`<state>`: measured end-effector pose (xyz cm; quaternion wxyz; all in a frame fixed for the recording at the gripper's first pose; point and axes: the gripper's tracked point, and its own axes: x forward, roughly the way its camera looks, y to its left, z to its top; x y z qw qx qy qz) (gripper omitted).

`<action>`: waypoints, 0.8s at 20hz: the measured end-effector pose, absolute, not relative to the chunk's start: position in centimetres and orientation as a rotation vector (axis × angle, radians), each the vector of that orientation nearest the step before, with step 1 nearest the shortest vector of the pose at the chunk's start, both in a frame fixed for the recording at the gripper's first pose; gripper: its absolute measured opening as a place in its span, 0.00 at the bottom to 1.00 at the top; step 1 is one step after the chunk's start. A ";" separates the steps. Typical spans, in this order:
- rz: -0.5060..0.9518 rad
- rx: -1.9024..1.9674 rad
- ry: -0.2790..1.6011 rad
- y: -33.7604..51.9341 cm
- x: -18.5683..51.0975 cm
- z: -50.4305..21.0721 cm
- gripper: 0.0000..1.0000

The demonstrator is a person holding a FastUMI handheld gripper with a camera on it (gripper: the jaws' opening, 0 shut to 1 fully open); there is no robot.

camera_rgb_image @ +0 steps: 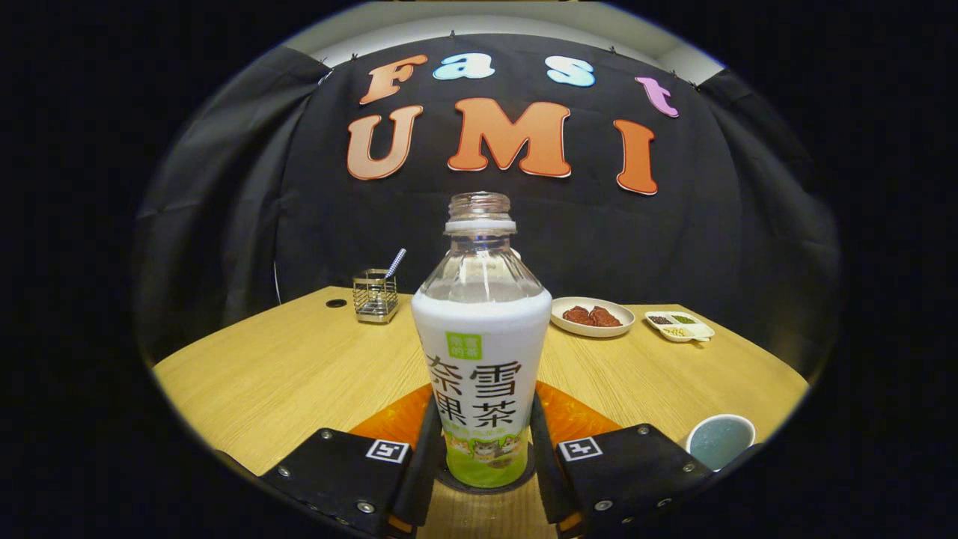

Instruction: Take the bottle from table, then pour the juice into the cup, finally place the bottle on the coaster

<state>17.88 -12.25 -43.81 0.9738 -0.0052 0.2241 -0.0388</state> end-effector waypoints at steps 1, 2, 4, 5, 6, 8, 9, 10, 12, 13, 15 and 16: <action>-0.082 -0.007 0.445 -12.4 18.2 -43.6 0.58; -0.083 -0.002 0.453 -12.4 18.0 -43.8 0.58; -0.091 0.023 0.463 -12.5 17.9 -44.4 0.64; -0.088 0.037 0.481 -12.4 17.7 -44.7 0.66; -0.088 0.047 0.495 -12.4 17.6 -45.1 0.69; -0.066 0.066 0.509 -12.1 17.3 -45.1 0.85; -0.068 0.071 0.509 -12.1 17.0 -44.7 0.89; -0.078 0.080 0.501 -12.4 16.6 -44.2 0.92; -0.096 0.116 0.474 -12.6 15.9 -42.7 0.96; -0.103 0.138 0.457 -12.5 15.5 -41.7 0.97; -0.118 0.170 0.422 -12.6 14.8 -39.7 0.97; -0.122 0.178 0.404 -12.6 14.4 -38.7 0.97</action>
